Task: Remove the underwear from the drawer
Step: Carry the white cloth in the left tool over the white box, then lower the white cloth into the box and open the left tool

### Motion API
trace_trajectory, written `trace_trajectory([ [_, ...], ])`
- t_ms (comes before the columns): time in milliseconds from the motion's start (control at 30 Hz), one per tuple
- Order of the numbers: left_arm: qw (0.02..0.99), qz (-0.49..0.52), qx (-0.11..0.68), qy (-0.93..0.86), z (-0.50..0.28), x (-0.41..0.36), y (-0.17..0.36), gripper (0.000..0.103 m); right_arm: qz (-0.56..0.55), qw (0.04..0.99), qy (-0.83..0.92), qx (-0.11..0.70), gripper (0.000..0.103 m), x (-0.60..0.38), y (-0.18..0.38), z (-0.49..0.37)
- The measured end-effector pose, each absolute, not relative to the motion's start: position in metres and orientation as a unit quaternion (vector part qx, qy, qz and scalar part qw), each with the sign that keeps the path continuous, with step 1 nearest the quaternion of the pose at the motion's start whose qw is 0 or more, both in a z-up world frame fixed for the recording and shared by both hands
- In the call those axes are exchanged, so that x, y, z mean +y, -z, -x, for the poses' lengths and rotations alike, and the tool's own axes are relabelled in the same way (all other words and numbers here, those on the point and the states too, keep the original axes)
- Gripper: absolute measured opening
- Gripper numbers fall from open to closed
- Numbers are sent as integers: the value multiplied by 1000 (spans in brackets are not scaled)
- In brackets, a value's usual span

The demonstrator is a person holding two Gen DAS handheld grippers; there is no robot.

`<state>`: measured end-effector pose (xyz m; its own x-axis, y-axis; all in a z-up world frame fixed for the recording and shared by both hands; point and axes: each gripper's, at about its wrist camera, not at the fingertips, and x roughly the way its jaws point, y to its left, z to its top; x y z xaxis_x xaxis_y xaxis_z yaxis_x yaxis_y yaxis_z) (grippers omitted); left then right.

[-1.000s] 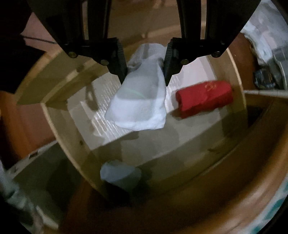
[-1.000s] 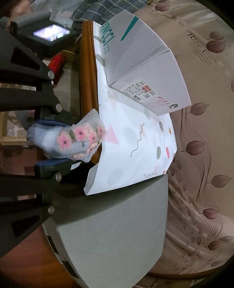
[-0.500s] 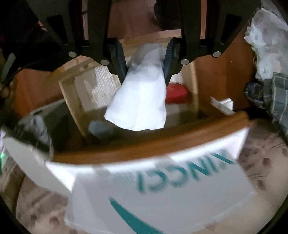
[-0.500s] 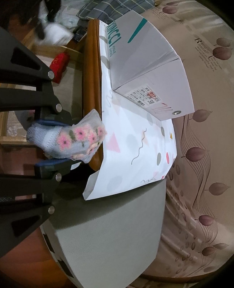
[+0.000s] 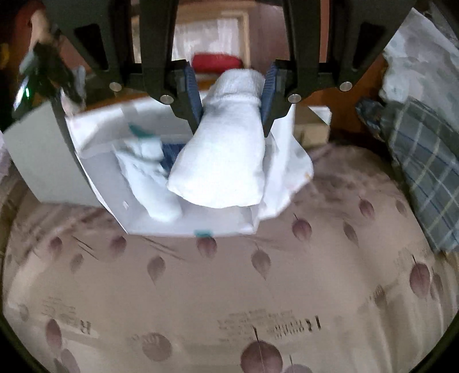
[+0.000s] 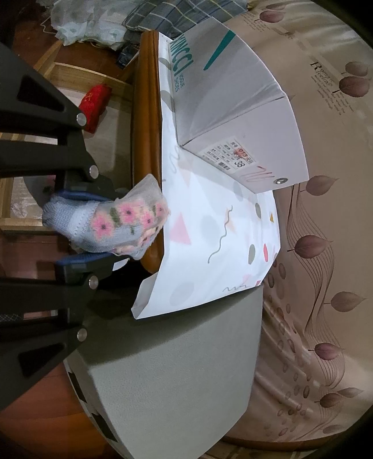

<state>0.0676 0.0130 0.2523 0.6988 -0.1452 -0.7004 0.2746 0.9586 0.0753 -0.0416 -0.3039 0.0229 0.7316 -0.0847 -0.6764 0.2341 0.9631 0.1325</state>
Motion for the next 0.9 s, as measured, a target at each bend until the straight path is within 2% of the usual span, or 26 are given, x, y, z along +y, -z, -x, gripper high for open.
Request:
trace_trajectory([
  [200, 913, -89, 390, 87, -135, -10, -255, 34, -104, 925, 89, 355, 29, -303, -22, 40],
  [533, 892, -92, 437, 73, -207, -25, -210, 35, -114, 924, 85, 356, 29, -307, -23, 40],
  [900, 890, -121, 435, 57, -226, -25, -172, 38, -110, 922, 85, 360, 29, -304, -22, 37],
])
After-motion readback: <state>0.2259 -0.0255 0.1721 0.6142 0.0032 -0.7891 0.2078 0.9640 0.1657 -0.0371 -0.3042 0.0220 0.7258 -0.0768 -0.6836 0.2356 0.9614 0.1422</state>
